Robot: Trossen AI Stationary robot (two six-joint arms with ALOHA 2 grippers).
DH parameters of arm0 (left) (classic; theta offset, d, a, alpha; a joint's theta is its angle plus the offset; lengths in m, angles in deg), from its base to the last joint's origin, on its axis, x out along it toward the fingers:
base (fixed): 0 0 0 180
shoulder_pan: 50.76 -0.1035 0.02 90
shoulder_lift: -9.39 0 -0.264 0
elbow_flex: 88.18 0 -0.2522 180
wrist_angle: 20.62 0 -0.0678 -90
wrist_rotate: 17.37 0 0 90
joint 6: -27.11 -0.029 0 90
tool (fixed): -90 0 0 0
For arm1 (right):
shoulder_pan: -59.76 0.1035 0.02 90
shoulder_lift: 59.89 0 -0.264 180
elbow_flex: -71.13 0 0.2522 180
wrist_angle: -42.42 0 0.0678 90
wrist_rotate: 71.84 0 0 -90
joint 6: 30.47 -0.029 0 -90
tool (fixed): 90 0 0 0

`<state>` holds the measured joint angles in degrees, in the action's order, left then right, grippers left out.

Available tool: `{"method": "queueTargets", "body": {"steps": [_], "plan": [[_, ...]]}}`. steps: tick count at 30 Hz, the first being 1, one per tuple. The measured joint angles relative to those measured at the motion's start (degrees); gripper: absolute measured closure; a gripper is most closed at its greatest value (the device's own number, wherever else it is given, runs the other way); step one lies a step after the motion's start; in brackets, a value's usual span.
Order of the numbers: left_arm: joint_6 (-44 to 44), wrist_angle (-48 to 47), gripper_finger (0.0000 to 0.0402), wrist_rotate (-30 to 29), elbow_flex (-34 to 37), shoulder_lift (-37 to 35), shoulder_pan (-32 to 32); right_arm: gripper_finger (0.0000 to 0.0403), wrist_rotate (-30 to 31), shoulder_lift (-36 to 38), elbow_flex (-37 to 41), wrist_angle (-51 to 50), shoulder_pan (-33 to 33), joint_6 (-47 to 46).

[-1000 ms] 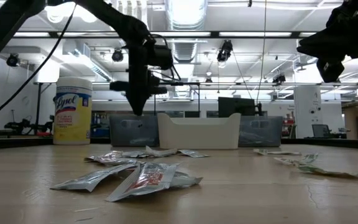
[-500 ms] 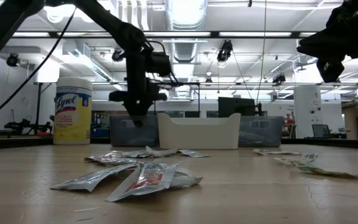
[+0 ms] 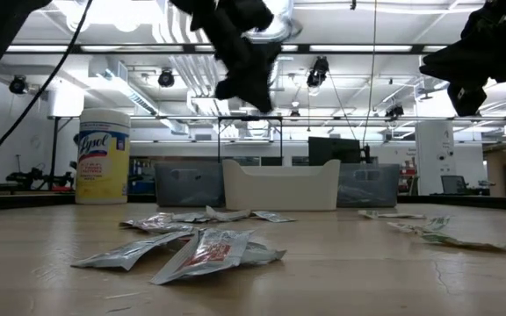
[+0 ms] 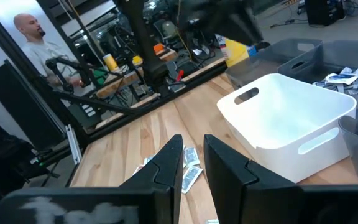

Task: Pick & Place First Aid Supplies
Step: Put the green bandage pack into the left black bin

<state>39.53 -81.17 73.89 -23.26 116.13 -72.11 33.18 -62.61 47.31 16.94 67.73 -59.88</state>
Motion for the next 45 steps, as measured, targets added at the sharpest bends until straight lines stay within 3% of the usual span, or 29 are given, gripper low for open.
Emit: {"method": "queueTargets", "body": {"steps": [7,15,23,31,45], "plan": [[-12.7,7.8,0.0316,-0.2,-0.4,0.0,12.4,0.0339,0.0,0.0,0.0,0.0,0.0,0.0],[-12.9,16.9,0.0316,-5.0,2.1,1.1,20.5,0.0339,0.0,0.0,0.0,0.0,0.0,0.0],[-5.8,18.1,0.0316,-5.1,2.2,7.0,22.4,0.0339,0.0,0.0,0.0,0.0,0.0,0.0],[-6.4,19.9,0.0316,-2.1,2.1,12.5,23.6,0.0339,0.0,0.0,0.0,0.0,0.0,0.0],[-7.8,24.9,0.0316,-3.3,-2.6,21.8,23.5,0.0339,0.0,0.0,0.0,0.0,0.0,0.0]]}}
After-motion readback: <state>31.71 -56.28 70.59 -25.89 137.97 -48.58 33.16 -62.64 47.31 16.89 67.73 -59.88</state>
